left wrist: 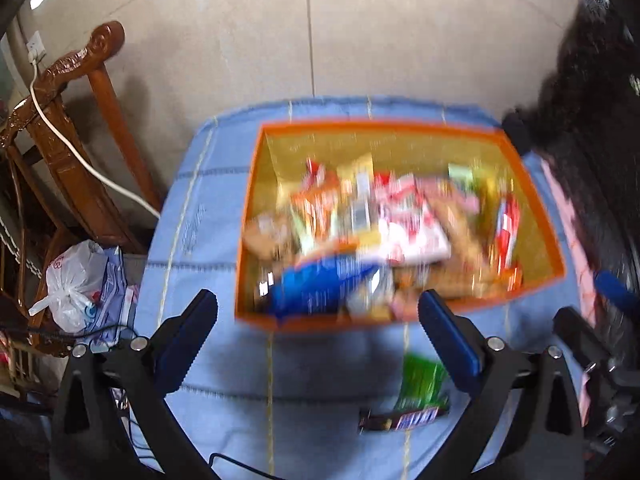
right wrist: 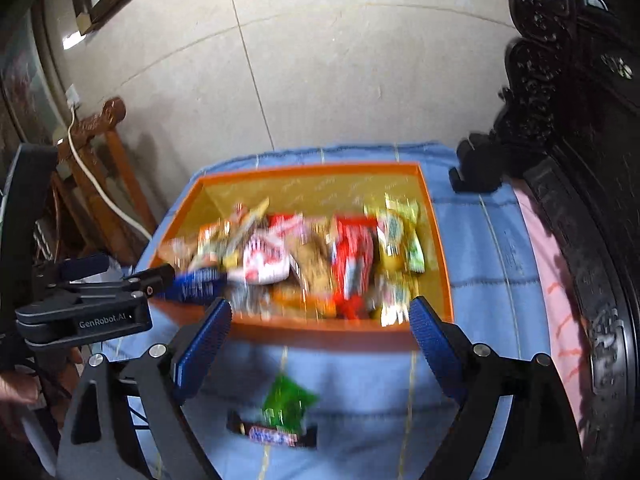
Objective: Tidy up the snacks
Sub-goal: 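Move both tools back to the chocolate bar and green packet, then grasp the chocolate bar with the left tool while the right tool grasps the green packet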
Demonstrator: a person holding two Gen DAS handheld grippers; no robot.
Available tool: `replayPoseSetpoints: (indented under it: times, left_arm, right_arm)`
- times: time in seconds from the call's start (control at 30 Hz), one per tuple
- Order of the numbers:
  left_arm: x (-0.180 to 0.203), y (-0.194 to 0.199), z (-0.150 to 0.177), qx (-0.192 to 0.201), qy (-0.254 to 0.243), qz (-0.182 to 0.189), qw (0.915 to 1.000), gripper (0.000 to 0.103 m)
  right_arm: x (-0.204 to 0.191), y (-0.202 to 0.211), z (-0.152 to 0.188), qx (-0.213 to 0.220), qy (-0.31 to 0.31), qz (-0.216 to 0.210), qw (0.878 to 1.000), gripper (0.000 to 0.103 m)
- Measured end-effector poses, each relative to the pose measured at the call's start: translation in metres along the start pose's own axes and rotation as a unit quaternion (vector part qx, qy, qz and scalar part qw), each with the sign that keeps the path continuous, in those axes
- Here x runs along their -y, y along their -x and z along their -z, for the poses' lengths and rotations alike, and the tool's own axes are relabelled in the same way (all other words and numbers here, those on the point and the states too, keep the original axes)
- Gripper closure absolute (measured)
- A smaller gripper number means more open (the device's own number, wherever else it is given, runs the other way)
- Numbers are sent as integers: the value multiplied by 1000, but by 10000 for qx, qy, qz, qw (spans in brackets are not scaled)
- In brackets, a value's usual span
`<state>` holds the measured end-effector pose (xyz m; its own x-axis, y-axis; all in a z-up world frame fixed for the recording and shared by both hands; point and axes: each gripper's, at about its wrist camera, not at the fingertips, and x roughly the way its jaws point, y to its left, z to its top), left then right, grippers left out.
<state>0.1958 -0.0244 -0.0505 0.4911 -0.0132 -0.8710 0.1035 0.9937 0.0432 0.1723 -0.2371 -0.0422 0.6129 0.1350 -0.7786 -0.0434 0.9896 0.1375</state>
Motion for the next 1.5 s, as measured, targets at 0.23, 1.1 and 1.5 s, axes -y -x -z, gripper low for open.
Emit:
replayPoseSetpoints:
  times: [0.23, 1.1, 1.5]
  left_arm:
    - [21, -14, 73, -439, -576, 414, 9965, 5]
    - [86, -99, 138, -892, -2297, 1167, 9621, 64]
    - [1, -69, 158, -999, -1224, 1559, 9751, 85]
  right_arm:
    - [10, -4, 55, -627, -117, 23, 9980, 12]
    - [35, -25, 90, -1372, -627, 50, 9885, 12]
    - [-36, -88, 57, -1570, 348, -373, 9863, 12]
